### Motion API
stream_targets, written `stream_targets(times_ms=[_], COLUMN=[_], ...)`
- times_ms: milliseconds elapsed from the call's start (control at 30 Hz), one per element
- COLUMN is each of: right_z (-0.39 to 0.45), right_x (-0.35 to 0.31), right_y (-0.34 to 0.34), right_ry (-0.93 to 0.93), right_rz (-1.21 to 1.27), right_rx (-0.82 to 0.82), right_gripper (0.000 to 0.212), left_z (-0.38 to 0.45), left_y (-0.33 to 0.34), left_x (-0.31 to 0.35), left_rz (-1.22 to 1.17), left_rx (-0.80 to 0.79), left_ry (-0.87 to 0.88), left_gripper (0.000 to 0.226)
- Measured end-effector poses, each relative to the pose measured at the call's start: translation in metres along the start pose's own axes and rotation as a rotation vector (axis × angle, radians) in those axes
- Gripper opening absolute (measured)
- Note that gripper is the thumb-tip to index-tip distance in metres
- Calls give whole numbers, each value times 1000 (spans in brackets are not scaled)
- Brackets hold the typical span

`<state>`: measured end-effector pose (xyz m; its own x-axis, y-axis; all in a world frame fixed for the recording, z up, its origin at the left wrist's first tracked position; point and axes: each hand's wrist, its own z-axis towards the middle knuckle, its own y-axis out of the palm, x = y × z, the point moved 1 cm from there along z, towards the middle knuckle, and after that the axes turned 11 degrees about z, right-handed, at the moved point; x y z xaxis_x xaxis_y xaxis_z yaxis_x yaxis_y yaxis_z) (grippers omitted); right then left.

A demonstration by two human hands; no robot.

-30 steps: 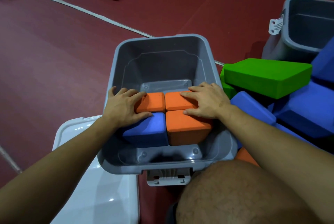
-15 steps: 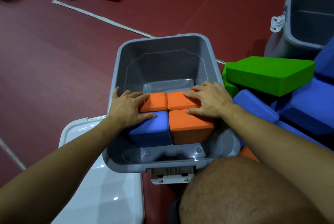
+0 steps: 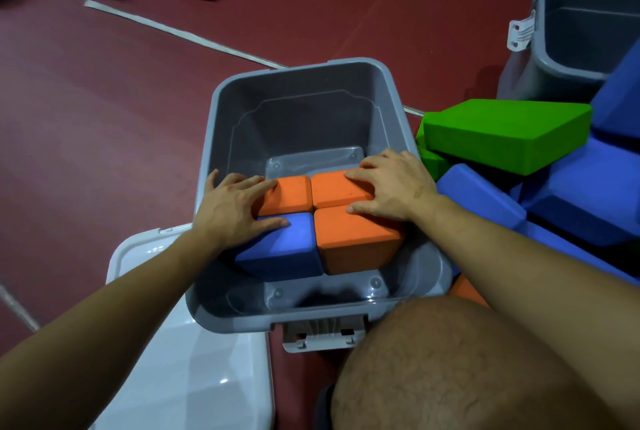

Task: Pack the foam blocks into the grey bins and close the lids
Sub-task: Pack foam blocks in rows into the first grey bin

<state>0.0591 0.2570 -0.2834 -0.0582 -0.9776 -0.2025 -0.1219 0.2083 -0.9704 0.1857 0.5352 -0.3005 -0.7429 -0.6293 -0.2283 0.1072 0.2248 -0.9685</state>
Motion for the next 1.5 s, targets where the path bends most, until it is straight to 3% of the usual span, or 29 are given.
stream_targets(times_ms=[367, 533, 667, 900, 1000, 1233, 1500], right_z=[4, -9, -39, -134, -182, -260, -266], right_x=[0, 9, 38, 124, 167, 239, 280], right_y=[3, -13, -40, -84, -96, -93, -60], right_ry=[-11, 21, 51, 201, 298, 528, 582], right_rz=[15, 301, 251, 100, 33, 7, -148], right_rx=[17, 283, 402, 452, 426, 232, 84], right_gripper=[81, 90, 87, 85, 86, 92, 84], left_z=[6, 20, 46, 107, 128, 164, 188], left_y=[-18, -44, -82, -179, -213, -228, -186], left_x=[2, 22, 62, 190, 254, 367, 395], left_rz=[-26, -122, -207, -181, -134, -37, 105], left_rx=[-141, -97, -46, 79, 134, 31, -129], left_ry=[-27, -83, -31, 223, 314, 393, 254], left_gripper=[114, 96, 87, 90, 87, 105, 113])
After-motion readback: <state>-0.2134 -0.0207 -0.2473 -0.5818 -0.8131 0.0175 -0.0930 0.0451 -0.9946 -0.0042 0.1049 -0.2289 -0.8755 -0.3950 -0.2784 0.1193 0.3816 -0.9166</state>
